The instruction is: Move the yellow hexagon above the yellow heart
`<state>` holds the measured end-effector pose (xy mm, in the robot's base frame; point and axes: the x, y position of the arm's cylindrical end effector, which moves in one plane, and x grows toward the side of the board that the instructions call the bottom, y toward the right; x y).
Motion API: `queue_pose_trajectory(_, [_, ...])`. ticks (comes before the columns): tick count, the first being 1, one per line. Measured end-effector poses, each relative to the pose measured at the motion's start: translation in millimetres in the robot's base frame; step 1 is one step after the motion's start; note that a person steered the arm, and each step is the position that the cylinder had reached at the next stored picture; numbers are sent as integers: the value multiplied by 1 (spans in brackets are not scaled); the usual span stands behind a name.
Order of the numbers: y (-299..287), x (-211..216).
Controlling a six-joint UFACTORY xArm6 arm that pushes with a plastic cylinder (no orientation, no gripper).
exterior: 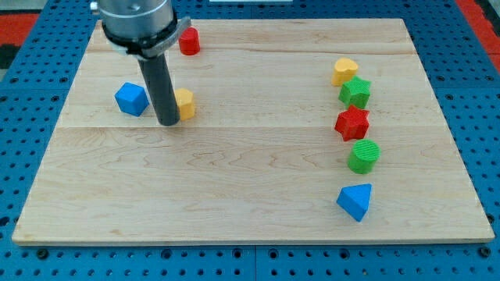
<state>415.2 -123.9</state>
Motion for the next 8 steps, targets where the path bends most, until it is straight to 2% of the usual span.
queue_pose_trajectory(2, [14, -53])
queue_pose_trajectory(8, [189, -145])
